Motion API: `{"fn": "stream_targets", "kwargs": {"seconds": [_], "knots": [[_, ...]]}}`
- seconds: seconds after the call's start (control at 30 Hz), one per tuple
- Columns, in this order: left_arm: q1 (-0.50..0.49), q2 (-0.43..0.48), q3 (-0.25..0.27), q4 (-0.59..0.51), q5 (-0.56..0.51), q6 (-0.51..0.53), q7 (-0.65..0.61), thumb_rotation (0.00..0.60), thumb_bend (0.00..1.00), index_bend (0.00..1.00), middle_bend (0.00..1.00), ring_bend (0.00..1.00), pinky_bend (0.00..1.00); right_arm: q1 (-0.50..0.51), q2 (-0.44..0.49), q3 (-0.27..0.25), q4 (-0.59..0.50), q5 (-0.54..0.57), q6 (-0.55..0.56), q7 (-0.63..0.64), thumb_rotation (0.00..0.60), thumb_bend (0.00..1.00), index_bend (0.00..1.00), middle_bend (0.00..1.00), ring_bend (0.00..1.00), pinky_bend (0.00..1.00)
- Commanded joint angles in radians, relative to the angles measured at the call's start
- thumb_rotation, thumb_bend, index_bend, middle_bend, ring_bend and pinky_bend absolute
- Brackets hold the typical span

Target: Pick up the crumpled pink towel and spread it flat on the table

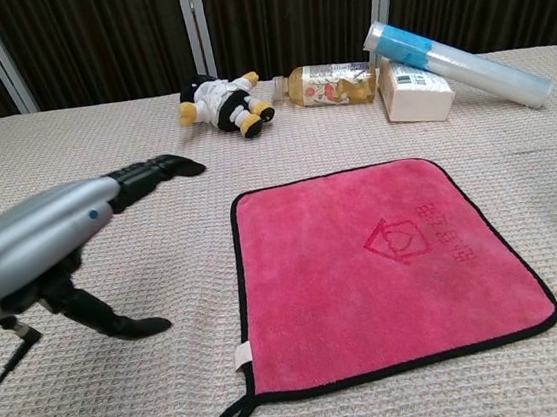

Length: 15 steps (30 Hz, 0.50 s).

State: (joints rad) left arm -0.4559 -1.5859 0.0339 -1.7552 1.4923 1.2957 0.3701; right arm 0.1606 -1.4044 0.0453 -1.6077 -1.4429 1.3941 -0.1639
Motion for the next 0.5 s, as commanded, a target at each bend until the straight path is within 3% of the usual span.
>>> {"fn": "stream_targets", "kwargs": {"seconds": [0.03, 0.27, 0.5], "knots": [[0.102, 0.108, 0.028, 0.045, 0.037, 0.154, -0.034, 0.600, 0.16, 0.02, 0.00, 0.00, 0.00, 0.014, 0.014, 0.002, 0.038, -0.014, -0.016, 0.009, 0.600, 0.23, 0.00, 0.00, 0.00, 0.00], [0.238, 0.225, 0.023, 0.158, 0.036, 0.349, -0.122, 0.600, 0.12, 0.02, 0.00, 0.00, 0.00, 0.023, 0.024, 0.024, 0.093, -0.013, -0.012, 0.042, 0.600, 0.23, 0.00, 0.00, 0.00, 0.00], [0.309, 0.263, 0.011, 0.259, -0.012, 0.394, -0.228, 0.600, 0.10, 0.00, 0.00, 0.00, 0.00, 0.016, 0.025, 0.032, 0.115, -0.021, 0.020, 0.029, 0.600, 0.23, 0.00, 0.00, 0.00, 0.00]]}}
